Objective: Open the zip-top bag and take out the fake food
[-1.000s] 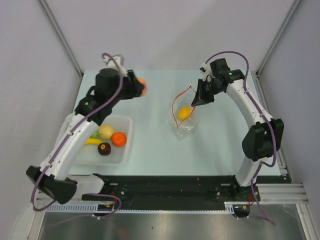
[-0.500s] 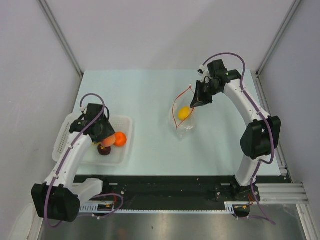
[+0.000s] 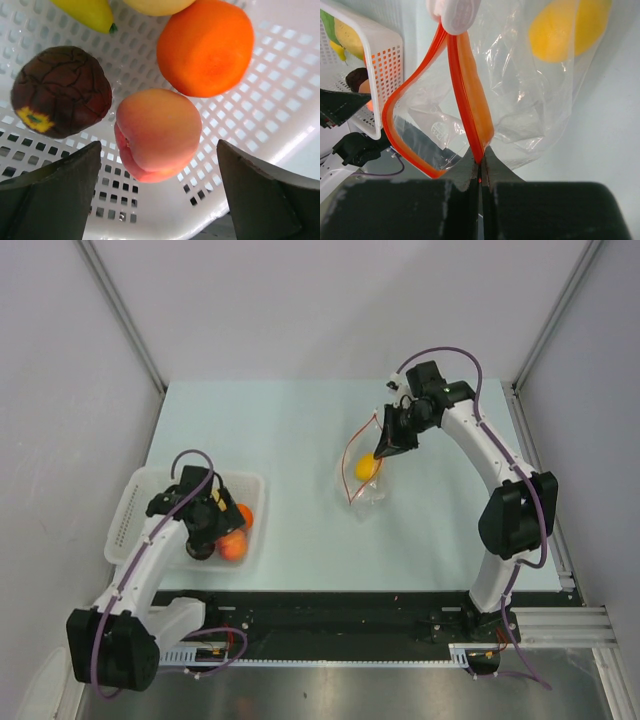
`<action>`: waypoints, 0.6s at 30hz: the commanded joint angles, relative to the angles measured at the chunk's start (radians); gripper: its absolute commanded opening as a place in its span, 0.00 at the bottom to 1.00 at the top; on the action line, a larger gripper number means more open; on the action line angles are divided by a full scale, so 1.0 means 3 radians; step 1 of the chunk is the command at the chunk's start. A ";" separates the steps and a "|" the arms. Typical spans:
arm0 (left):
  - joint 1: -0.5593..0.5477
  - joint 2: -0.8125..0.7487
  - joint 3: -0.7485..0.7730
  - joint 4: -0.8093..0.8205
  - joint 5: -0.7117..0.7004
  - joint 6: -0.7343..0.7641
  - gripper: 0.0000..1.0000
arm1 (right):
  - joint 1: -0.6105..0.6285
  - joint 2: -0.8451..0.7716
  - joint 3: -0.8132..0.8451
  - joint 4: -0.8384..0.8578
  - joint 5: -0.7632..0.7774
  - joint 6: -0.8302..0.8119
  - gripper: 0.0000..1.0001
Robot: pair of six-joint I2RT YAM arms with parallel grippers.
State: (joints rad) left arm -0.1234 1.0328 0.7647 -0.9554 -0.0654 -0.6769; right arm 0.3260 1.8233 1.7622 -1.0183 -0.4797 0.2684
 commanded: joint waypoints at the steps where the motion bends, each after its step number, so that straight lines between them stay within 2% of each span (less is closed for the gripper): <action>1: -0.0013 -0.0202 0.0319 0.0142 0.0064 0.0134 0.99 | 0.0049 -0.0028 0.0083 0.0040 -0.0012 0.0010 0.00; 3: -0.0054 -0.0140 0.0482 0.0295 0.0166 0.0251 0.99 | 0.0069 -0.0028 0.0103 0.0035 -0.0017 0.0026 0.00; 4: -0.0079 -0.0069 0.0544 0.0372 0.0187 0.0287 0.96 | 0.0074 -0.0023 0.0108 0.0035 -0.0022 0.0031 0.00; 6: -0.0202 0.0008 0.0748 0.0713 0.0513 0.0390 0.92 | 0.0094 0.0002 0.0175 0.0005 -0.0032 0.0031 0.00; 10: -0.0615 0.0305 0.1147 0.1414 0.1101 0.0436 0.65 | 0.0140 0.0053 0.0313 -0.0087 -0.0022 0.0005 0.00; 14: -0.1162 0.0734 0.1551 0.2099 0.1547 0.0273 0.44 | 0.0171 0.0053 0.0359 -0.0098 -0.0047 0.0051 0.00; 16: -0.1321 0.1061 0.1863 0.2172 0.1629 0.0267 0.30 | 0.0207 0.0053 0.0384 -0.0093 -0.0053 0.0077 0.00; 18: -0.1521 0.1351 0.2179 0.2142 0.1670 0.0293 0.22 | 0.0227 0.0048 0.0410 -0.0088 -0.0042 0.0113 0.00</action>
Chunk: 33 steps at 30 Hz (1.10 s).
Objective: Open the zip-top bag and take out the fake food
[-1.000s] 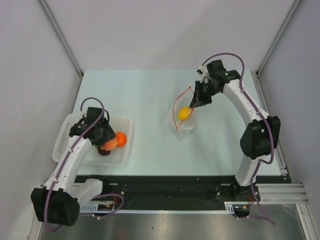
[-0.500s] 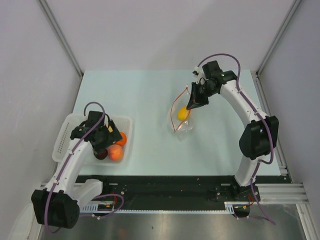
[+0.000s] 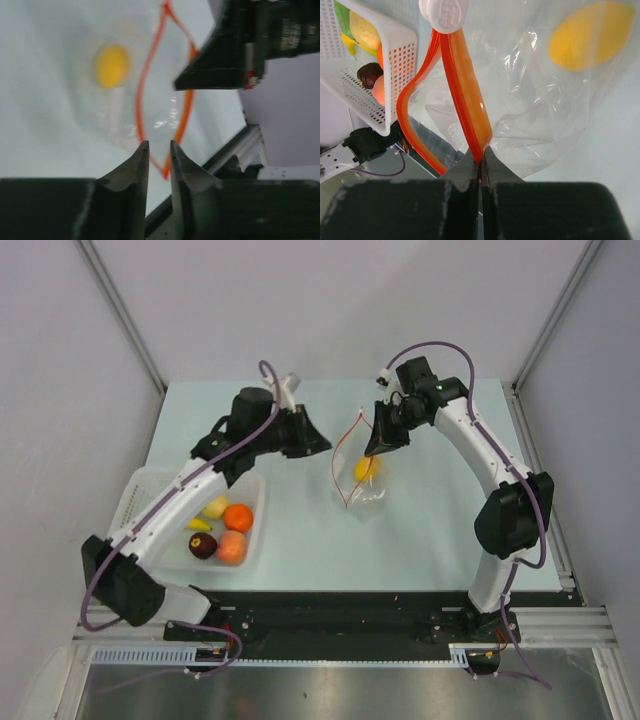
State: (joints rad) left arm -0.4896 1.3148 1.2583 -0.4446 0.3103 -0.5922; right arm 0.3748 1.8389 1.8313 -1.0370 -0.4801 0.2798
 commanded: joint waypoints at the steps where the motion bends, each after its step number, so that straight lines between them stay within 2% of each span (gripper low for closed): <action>1: -0.0346 0.0485 0.0611 0.0439 0.0443 0.0001 0.17 | 0.0085 -0.0004 0.0215 -0.0035 -0.0036 0.0090 0.00; 3: -0.0454 0.0668 0.0754 0.0495 0.0438 -0.0045 0.13 | 0.0101 -0.0024 0.0236 -0.0036 -0.0036 0.0141 0.00; 4: -0.0474 0.0745 0.0801 0.0485 0.0438 -0.0071 0.06 | 0.0106 -0.0029 0.0256 -0.0036 -0.0046 0.0156 0.00; 6: -0.0515 0.0894 0.0964 0.0378 0.0423 -0.0112 0.00 | 0.0106 -0.0050 0.0272 -0.0030 -0.0077 0.0222 0.00; 14: -0.0505 0.1370 0.1108 0.0112 0.0203 -0.0051 0.00 | 0.0080 -0.0081 0.0272 -0.0015 -0.0225 0.0356 0.00; 17: -0.0505 0.1314 0.0996 0.0091 -0.0062 -0.0036 0.00 | 0.0039 -0.0111 0.0231 -0.0015 -0.0276 0.0356 0.00; 21: -0.0521 0.1364 0.0954 0.0148 -0.0053 -0.0046 0.00 | 0.0003 -0.0127 0.0206 0.0000 -0.0353 0.0315 0.00; 24: -0.0582 0.1538 0.1123 0.0025 -0.0099 -0.0030 0.00 | 0.0008 -0.0091 0.0195 0.0000 -0.0445 0.0315 0.00; 28: -0.0679 0.1804 0.1527 -0.0501 -0.0482 -0.0101 0.00 | 0.0014 -0.0096 0.0160 0.0072 -0.0527 0.0391 0.00; 32: -0.0720 0.1947 0.1696 -0.0604 -0.0808 -0.0270 0.00 | 0.0014 -0.0101 0.0098 0.0179 -0.0624 0.0534 0.00; 33: -0.0740 0.2039 0.1767 -0.0807 -0.0936 -0.0352 0.00 | 0.0019 -0.0106 0.0078 0.0199 -0.0649 0.0560 0.00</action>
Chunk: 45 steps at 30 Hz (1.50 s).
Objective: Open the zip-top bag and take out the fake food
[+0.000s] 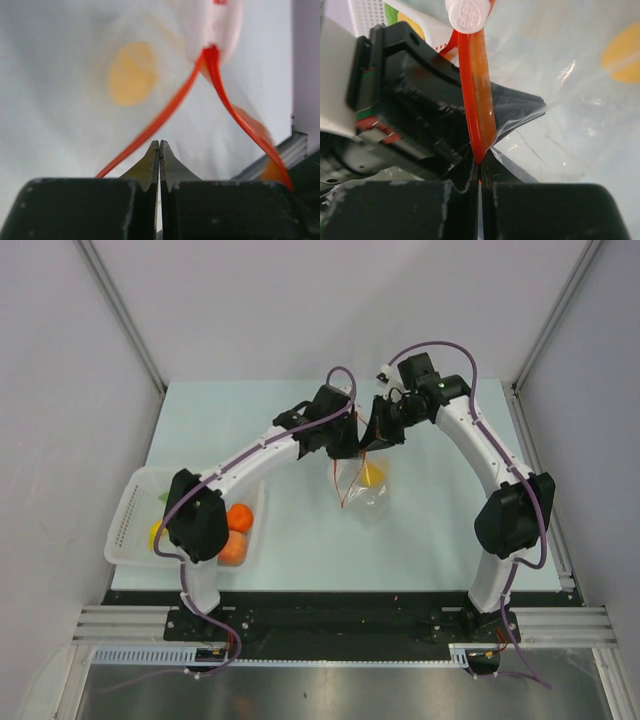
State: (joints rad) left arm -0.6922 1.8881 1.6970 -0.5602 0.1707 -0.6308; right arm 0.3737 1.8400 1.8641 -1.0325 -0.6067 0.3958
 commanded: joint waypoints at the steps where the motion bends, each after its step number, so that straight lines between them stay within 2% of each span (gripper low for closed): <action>1: -0.0075 0.0184 0.0493 -0.0560 -0.0563 -0.0249 0.00 | 0.0018 -0.0110 -0.0057 0.0210 -0.0227 0.0189 0.00; 3: -0.0121 0.0312 0.0718 -0.0993 -0.0921 -0.0336 0.00 | 0.0018 -0.0115 -0.0073 0.0215 -0.0232 0.0204 0.00; 6: -0.0183 0.0343 0.1000 -0.1337 -0.1243 -0.0484 0.00 | 0.0017 -0.0136 -0.0118 0.0230 -0.0212 0.0194 0.00; 16: -0.0239 0.0527 0.1180 -0.1467 -0.1045 -0.0643 0.00 | 0.0069 -0.0110 -0.0119 0.0328 -0.0227 0.0296 0.00; 22: -0.0239 0.0635 0.1098 -0.1165 -0.0968 -0.0460 0.00 | 0.0074 -0.0135 -0.0118 0.0302 -0.0233 0.0312 0.00; 24: -0.0239 0.0579 0.0925 -0.0849 -0.0917 -0.0332 0.00 | 0.0048 -0.0161 -0.0179 0.0277 -0.0187 0.0271 0.00; 29: -0.0239 0.0583 0.0755 -0.0306 -0.0488 -0.0199 0.00 | -0.0105 -0.0284 -0.0435 0.0256 -0.0161 0.0164 0.00; 36: -0.0239 0.0569 0.0593 -0.0158 -0.0359 -0.0137 0.02 | -0.0361 -0.0376 -0.0528 0.0169 -0.0207 0.0036 0.00; 45: -0.0147 0.0017 -0.0118 0.0098 -0.0456 0.0032 0.02 | -0.0151 -0.0284 -0.0425 0.0450 -0.0595 0.0322 0.00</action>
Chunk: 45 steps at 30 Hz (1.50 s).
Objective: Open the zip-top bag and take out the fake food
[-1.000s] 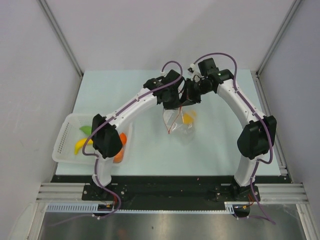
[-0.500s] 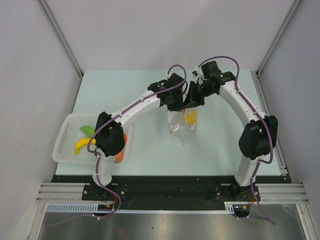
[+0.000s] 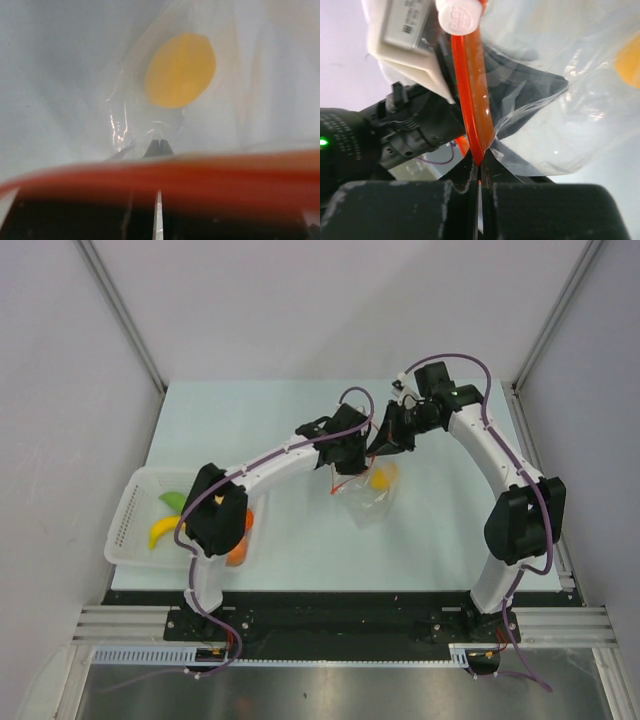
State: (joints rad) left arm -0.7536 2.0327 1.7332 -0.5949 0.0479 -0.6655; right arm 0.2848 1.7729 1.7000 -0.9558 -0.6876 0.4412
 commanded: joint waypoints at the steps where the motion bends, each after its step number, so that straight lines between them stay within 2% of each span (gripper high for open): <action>1: 0.0098 -0.0522 -0.0301 0.0244 -0.0057 0.0152 0.02 | 0.0175 -0.0055 0.0116 0.0260 -0.0422 0.0297 0.00; 8: 0.0160 -0.0834 -0.0475 0.0178 -0.0154 0.0280 0.02 | 0.0283 -0.0081 0.0106 0.0895 -0.0719 0.0814 0.00; 12: 0.0160 -0.0850 -0.0516 0.0239 -0.0154 0.0306 0.10 | 0.0253 -0.0070 0.0014 0.0854 -0.0735 0.0744 0.00; 19: 0.0160 -0.0579 -0.0541 0.0178 -0.0154 0.0439 0.19 | 0.0120 -0.0183 -0.0461 0.0773 -0.0638 0.0509 0.00; 23: 0.0160 -0.0446 -0.0613 0.0300 -0.0272 0.0536 0.33 | 0.0079 -0.0193 -0.0553 0.0706 -0.0597 0.0401 0.00; 27: 0.0160 -0.0379 -0.0633 0.0592 -0.0037 0.0628 0.44 | 0.0053 -0.0203 -0.0574 0.0680 -0.0587 0.0386 0.00; 29: 0.0160 -0.0359 -0.0593 0.0608 -0.0067 0.0648 0.48 | 0.0033 -0.0208 -0.0574 0.0670 -0.0582 0.0380 0.00; 31: 0.0160 -0.0328 -0.0562 0.0608 -0.0144 0.0730 0.49 | 0.0012 -0.0229 -0.0574 0.0660 -0.0592 0.0385 0.00; 33: 0.0160 -0.0297 -0.0521 0.0536 -0.0251 0.0771 0.45 | -0.0003 -0.0244 -0.0569 0.0660 -0.0602 0.0401 0.00; 34: 0.0165 -0.0302 -0.0511 0.0526 -0.0338 0.0827 0.38 | -0.0008 -0.0259 -0.0569 0.0660 -0.0602 0.0406 0.00; 35: 0.0165 -0.0312 -0.0526 0.0521 -0.0369 0.0848 0.27 | -0.0008 -0.0270 -0.0569 0.0660 -0.0602 0.0411 0.00; 36: 0.0165 -0.0338 -0.0541 0.0521 -0.0400 0.0899 0.26 | -0.0008 -0.0280 -0.0564 0.0665 -0.0597 0.0421 0.00; 41: 0.0196 -0.0318 -0.0608 0.0521 -0.0502 0.0950 0.24 | -0.0008 -0.0336 -0.0548 0.0634 -0.0607 0.0442 0.00; 45: 0.0216 -0.0195 -0.0526 0.0470 -0.0507 0.0981 0.28 | -0.0003 -0.0346 -0.0523 0.0634 -0.0628 0.0462 0.00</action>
State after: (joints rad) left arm -0.6998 1.9465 1.5463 -0.4644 -0.0757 -0.4076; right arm 0.2859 1.7210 1.5242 -0.7506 -0.8612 0.5728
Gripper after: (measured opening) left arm 0.254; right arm 0.009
